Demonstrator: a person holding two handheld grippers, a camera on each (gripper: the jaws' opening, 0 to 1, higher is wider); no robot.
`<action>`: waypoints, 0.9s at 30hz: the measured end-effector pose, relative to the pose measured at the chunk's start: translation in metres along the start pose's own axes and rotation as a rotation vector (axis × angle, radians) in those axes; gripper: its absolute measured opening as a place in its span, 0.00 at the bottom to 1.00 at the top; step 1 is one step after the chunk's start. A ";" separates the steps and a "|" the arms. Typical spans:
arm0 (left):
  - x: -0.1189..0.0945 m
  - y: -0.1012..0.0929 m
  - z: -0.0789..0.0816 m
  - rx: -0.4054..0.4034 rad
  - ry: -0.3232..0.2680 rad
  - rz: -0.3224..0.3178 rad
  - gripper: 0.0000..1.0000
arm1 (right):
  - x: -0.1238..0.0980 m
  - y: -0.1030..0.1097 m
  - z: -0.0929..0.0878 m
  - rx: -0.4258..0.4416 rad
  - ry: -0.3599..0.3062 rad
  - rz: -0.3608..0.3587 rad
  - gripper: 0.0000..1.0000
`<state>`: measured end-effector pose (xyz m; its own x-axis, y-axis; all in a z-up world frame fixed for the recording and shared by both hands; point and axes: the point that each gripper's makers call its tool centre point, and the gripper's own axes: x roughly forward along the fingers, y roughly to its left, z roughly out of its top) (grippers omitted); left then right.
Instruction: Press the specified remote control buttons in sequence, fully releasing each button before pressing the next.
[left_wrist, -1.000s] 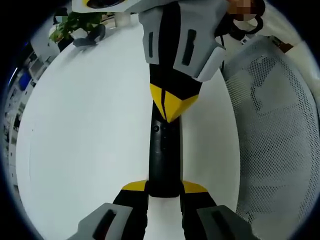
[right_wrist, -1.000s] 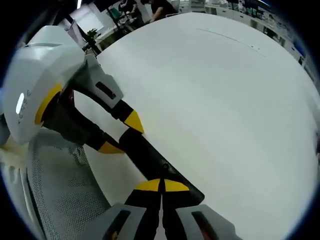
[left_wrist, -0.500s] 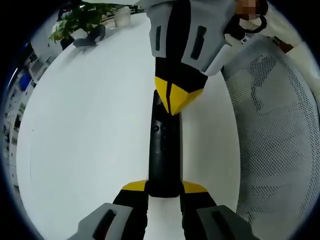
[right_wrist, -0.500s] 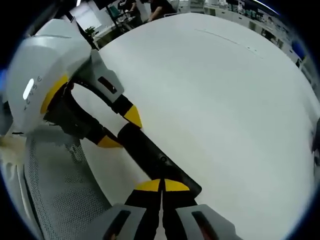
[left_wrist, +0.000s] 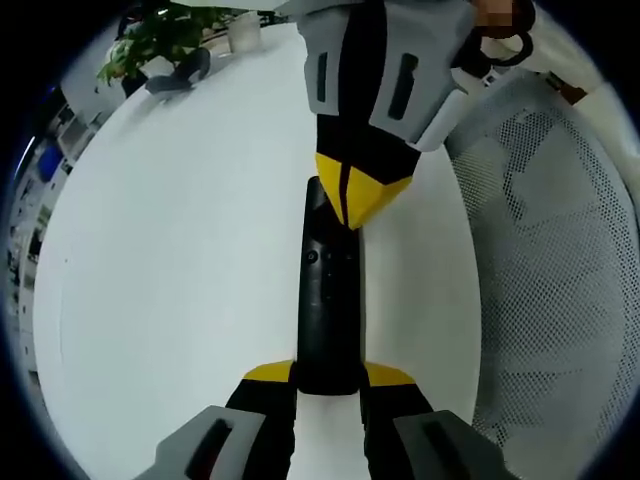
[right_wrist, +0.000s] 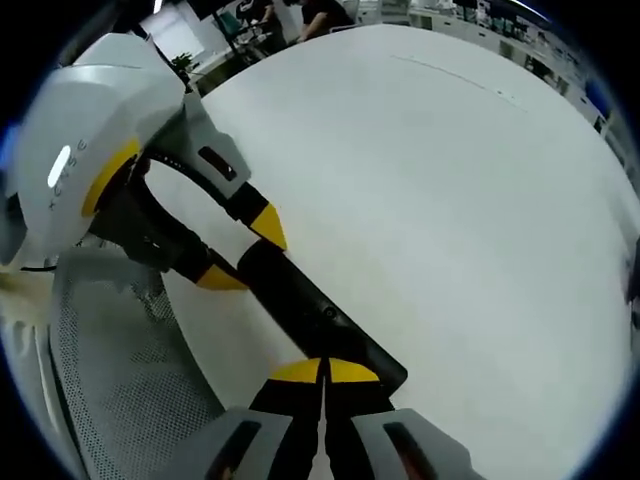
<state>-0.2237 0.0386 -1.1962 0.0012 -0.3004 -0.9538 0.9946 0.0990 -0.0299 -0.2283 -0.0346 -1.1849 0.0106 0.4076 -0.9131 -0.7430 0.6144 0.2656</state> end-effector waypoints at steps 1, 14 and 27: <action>0.000 0.000 0.000 0.000 0.000 -0.001 0.22 | 0.000 0.000 0.000 0.006 -0.001 0.000 0.00; 0.000 -0.001 0.000 0.004 -0.008 -0.002 0.22 | 0.003 0.001 -0.001 0.003 0.003 -0.041 0.00; 0.000 0.000 0.000 0.011 -0.008 -0.001 0.22 | 0.002 -0.001 -0.001 0.066 -0.036 -0.051 0.00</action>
<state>-0.2242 0.0391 -1.1959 0.0012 -0.3082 -0.9513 0.9957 0.0883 -0.0274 -0.2283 -0.0355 -1.1876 0.0723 0.3980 -0.9145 -0.6950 0.6778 0.2400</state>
